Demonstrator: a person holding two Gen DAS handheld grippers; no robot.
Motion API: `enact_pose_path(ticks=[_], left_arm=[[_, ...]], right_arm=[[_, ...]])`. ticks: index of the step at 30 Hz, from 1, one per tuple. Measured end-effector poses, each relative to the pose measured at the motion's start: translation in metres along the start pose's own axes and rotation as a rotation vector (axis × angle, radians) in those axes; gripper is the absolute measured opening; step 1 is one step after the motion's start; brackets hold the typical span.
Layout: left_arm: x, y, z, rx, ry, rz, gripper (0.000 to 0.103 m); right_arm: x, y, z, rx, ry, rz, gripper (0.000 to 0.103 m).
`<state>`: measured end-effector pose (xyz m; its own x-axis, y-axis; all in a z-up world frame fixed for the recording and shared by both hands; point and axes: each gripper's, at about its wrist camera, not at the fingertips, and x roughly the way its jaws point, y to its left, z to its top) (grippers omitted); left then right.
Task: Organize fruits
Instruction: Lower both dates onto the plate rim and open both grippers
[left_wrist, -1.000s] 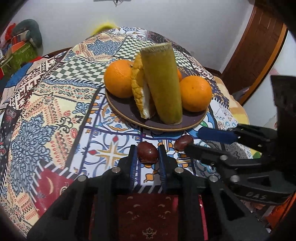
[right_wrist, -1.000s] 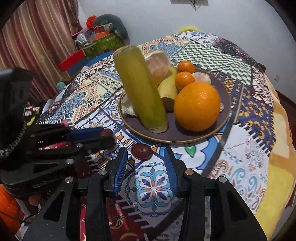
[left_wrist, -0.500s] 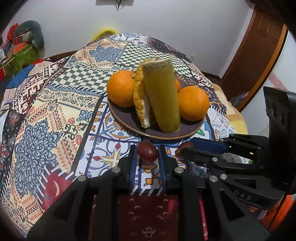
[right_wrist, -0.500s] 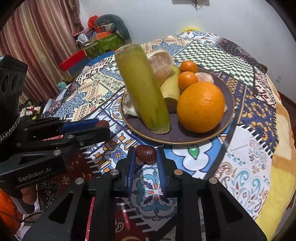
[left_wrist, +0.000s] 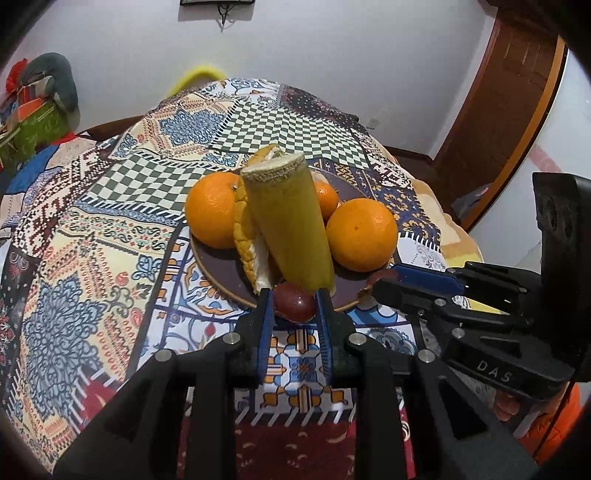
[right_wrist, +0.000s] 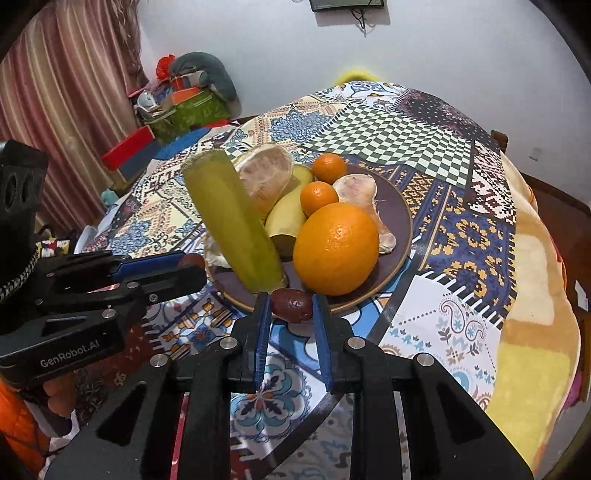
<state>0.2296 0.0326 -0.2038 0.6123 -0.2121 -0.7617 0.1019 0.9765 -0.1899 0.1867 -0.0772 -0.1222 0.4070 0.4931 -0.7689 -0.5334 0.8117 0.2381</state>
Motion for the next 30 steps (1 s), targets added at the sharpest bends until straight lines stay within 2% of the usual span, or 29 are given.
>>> enact_pose_path(ticks=[12, 14, 16, 18, 21, 26, 30], left_arm=[[0.02, 0.002, 0.0, -0.003, 0.038, 0.014, 0.022], [0.022, 0.002, 0.0, -0.004, 0.045, 0.012, 0.022], [0.024, 0.003, 0.0, -0.003, 0.05, 0.016, 0.023], [0.025, 0.003, -0.001, -0.007, 0.056, 0.013, 0.034], [0.023, 0.003, -0.002, -0.013, 0.06, 0.012, 0.037], [0.011, 0.002, -0.003, -0.015, 0.043, 0.029, 0.037], [-0.012, 0.0, -0.001, -0.017, -0.007, 0.043, 0.037]], right_arm=[[0.012, -0.001, 0.0, -0.016, 0.017, 0.012, 0.022], [0.011, -0.001, 0.0, -0.015, 0.018, 0.016, 0.023], [0.011, -0.002, 0.0, -0.009, 0.021, 0.022, 0.029], [0.01, -0.004, 0.0, -0.003, 0.023, 0.018, 0.036], [0.008, -0.006, -0.001, 0.005, 0.022, 0.006, 0.038], [-0.006, -0.008, -0.001, 0.013, 0.001, -0.007, 0.038], [-0.027, -0.007, 0.003, 0.013, -0.05, -0.022, 0.038]])
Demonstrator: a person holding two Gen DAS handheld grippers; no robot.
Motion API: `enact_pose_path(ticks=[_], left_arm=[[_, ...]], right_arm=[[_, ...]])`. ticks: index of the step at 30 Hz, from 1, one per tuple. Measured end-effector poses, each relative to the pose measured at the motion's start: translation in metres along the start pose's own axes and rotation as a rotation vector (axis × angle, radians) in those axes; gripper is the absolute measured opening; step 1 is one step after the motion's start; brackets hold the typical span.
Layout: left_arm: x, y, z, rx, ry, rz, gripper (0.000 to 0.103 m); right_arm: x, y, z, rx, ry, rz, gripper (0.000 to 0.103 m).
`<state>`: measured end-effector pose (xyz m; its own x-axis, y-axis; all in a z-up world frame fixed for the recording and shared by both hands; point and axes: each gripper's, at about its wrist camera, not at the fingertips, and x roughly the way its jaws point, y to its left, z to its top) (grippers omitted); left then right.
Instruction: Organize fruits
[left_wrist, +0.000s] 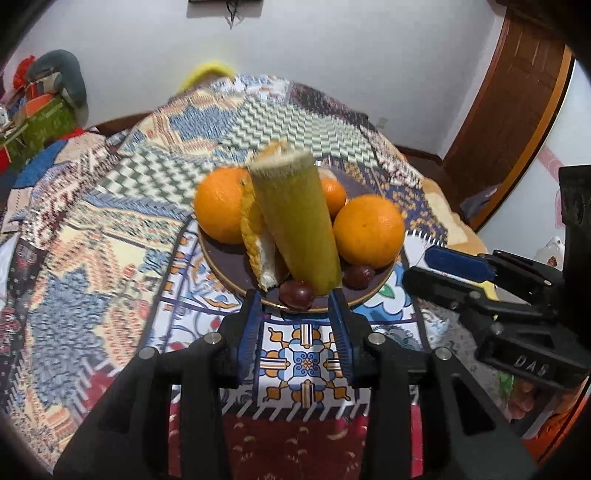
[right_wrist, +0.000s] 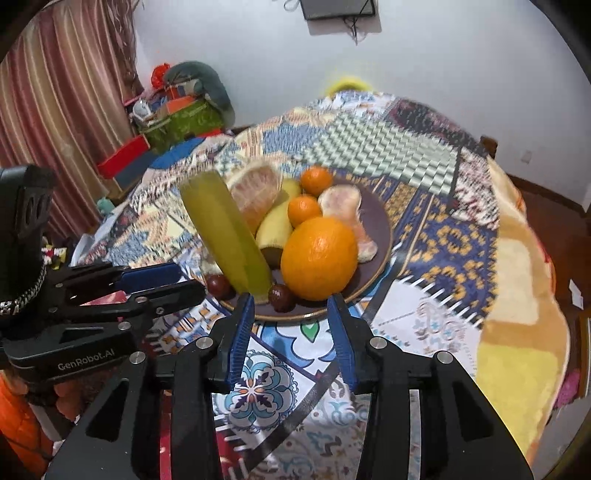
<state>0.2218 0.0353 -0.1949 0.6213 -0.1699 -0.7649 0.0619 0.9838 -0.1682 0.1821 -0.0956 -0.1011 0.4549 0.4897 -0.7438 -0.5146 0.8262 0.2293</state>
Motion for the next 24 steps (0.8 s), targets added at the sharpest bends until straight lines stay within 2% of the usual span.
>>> enact_pose_path(ticks=[14, 24], left_arm=[[-0.136, -0.027, 0.02, 0.044, -0.334, 0.036, 0.037], [-0.214, -0.05, 0.013, 0.079, -0.534, 0.05, 0.04]], right_arm=[[-0.121, 0.023, 0.027, -0.005, -0.313, -0.026, 0.038], [-0.189, 0.052, 0.026, -0.05, -0.506, -0.056, 0.038]])
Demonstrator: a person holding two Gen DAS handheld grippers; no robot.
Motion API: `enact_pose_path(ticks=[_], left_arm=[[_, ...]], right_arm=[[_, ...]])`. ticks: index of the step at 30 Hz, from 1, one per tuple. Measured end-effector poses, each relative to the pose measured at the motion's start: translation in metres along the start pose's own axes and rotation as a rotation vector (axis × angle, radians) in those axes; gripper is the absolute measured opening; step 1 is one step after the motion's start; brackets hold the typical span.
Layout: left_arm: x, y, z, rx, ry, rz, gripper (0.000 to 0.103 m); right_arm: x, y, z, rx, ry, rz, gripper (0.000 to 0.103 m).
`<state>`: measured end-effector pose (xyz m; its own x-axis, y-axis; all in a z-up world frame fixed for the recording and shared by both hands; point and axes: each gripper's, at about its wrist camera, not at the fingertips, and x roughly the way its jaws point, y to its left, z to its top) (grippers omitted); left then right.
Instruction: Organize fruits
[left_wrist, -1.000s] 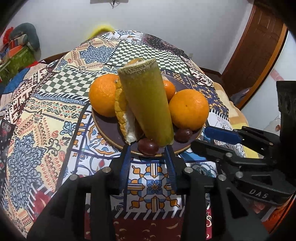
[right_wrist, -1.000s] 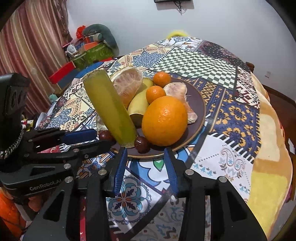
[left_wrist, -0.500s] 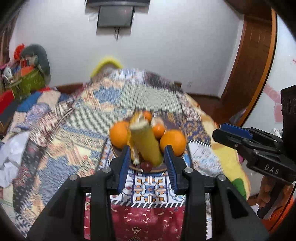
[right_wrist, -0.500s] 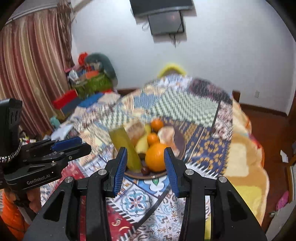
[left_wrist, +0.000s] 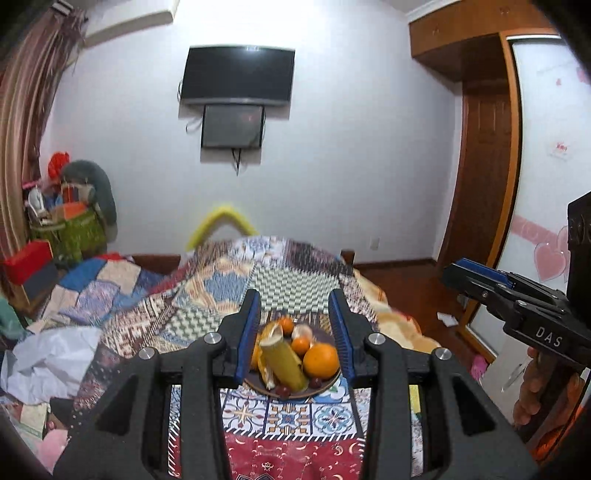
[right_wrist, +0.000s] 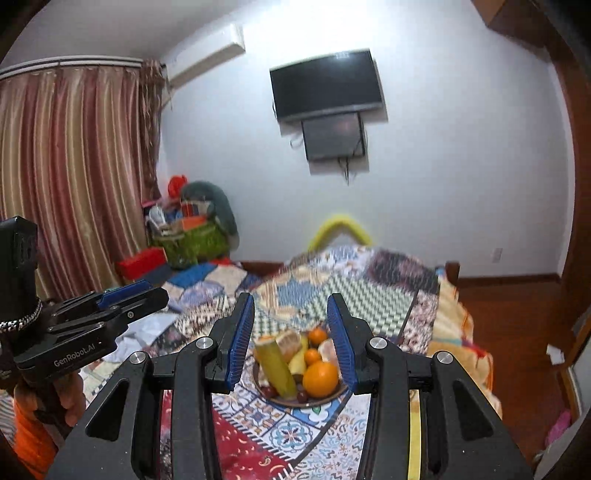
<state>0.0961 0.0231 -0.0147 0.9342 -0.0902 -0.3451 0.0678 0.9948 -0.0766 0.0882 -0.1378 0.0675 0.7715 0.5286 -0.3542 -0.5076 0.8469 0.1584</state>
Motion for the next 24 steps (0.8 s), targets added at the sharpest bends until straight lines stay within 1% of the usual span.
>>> enact_pose_path(ticks=[2, 4, 5, 6, 7, 8, 9, 10, 11, 12, 13, 17, 19, 20, 21, 24], left_arm=[[-0.012, -0.004, 0.004, 0.008, -0.035, 0.006, 0.044], [-0.023, -0.007, 0.007, 0.015, -0.066, 0.013, 0.048], [-0.028, -0.009, 0.009, 0.017, -0.081, 0.016, 0.051], [-0.032, -0.01, 0.01, 0.017, -0.095, 0.018, 0.056], [-0.035, -0.01, 0.01, 0.017, -0.102, 0.02, 0.059], [-0.038, -0.011, 0.011, 0.016, -0.112, 0.025, 0.063], [-0.041, -0.012, 0.011, 0.017, -0.12, 0.028, 0.064], [-0.044, -0.013, 0.012, 0.019, -0.127, 0.034, 0.065], [-0.043, -0.011, 0.012, 0.02, -0.129, 0.039, 0.068], [-0.044, -0.012, 0.012, 0.019, -0.13, 0.044, 0.074], [-0.046, -0.012, 0.012, 0.016, -0.134, 0.05, 0.076], [-0.048, -0.012, 0.011, 0.008, -0.138, 0.064, 0.09], [-0.049, -0.01, 0.01, 0.002, -0.141, 0.071, 0.093], [-0.05, -0.01, 0.01, 0.001, -0.141, 0.073, 0.094], [-0.05, -0.01, 0.009, 0.0, -0.14, 0.075, 0.095], [-0.052, -0.009, 0.009, -0.001, -0.142, 0.082, 0.097]], right_arm=[[-0.01, 0.006, 0.003, -0.009, -0.032, -0.004, 0.041], [-0.017, 0.009, 0.006, -0.009, -0.064, -0.007, 0.05], [-0.019, 0.01, 0.006, -0.01, -0.074, -0.012, 0.052], [-0.02, 0.011, 0.007, -0.012, -0.085, -0.02, 0.056], [-0.021, 0.012, 0.006, -0.014, -0.092, -0.027, 0.06], [-0.023, 0.013, 0.006, -0.014, -0.099, -0.032, 0.062], [-0.022, 0.013, 0.006, -0.012, -0.101, -0.033, 0.066], [-0.022, 0.013, 0.006, -0.009, -0.103, -0.033, 0.072], [-0.022, 0.013, 0.005, -0.006, -0.107, -0.036, 0.074], [-0.024, 0.014, 0.004, -0.006, -0.11, -0.041, 0.077], [-0.024, 0.015, 0.005, -0.008, -0.111, -0.046, 0.081], [-0.028, 0.019, 0.002, -0.014, -0.113, -0.054, 0.089], [-0.031, 0.018, 0.0, -0.011, -0.118, -0.06, 0.099], [-0.033, 0.018, -0.001, -0.008, -0.124, -0.067, 0.101], [-0.035, 0.017, -0.002, -0.006, -0.129, -0.072, 0.103], [-0.036, 0.018, -0.001, -0.009, -0.129, -0.081, 0.103]])
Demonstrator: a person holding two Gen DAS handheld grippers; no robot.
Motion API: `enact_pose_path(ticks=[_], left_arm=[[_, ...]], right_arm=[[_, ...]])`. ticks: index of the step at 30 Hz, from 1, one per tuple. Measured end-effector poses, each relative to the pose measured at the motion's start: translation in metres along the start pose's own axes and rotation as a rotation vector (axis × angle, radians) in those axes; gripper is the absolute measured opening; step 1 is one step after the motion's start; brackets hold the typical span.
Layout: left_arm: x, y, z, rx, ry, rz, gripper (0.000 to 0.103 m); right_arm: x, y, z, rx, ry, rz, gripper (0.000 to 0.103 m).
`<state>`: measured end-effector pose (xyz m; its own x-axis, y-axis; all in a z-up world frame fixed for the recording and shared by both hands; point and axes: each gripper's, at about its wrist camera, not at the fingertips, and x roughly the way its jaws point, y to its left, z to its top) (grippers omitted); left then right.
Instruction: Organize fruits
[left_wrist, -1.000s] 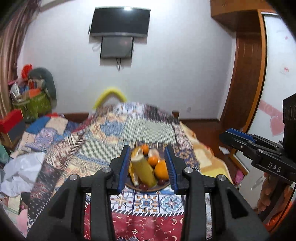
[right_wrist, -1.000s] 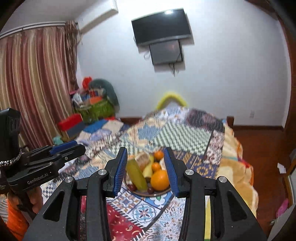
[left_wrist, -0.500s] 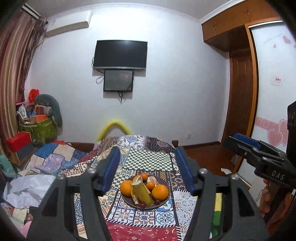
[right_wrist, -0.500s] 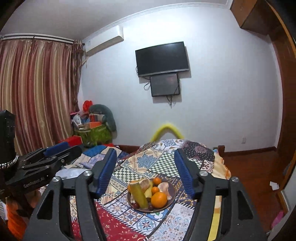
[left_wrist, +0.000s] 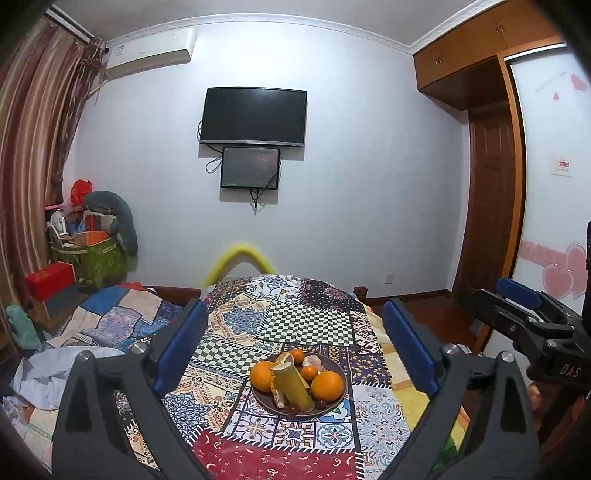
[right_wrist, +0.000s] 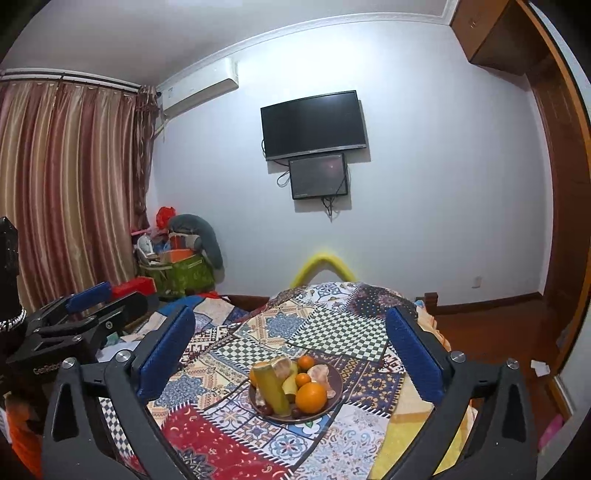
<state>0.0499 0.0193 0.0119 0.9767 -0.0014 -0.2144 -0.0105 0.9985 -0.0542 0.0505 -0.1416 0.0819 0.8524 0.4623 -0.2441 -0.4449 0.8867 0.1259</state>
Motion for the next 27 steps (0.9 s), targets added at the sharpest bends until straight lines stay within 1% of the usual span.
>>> enact_pose_path(ticks=[6, 27], left_arm=[[-0.0013, -0.0016, -0.0006, 0.003, -0.003, 0.005, 0.099], [-0.0035, -0.0041, -0.0014, 0.01, -0.006, 0.008, 0.101]], right_arm=[[-0.001, -0.0003, -0.0019, -0.007, 0.005, -0.006, 0.103], [-0.0052, 0.0003, -0.0015, -0.004, 0.011, -0.012, 0.103]])
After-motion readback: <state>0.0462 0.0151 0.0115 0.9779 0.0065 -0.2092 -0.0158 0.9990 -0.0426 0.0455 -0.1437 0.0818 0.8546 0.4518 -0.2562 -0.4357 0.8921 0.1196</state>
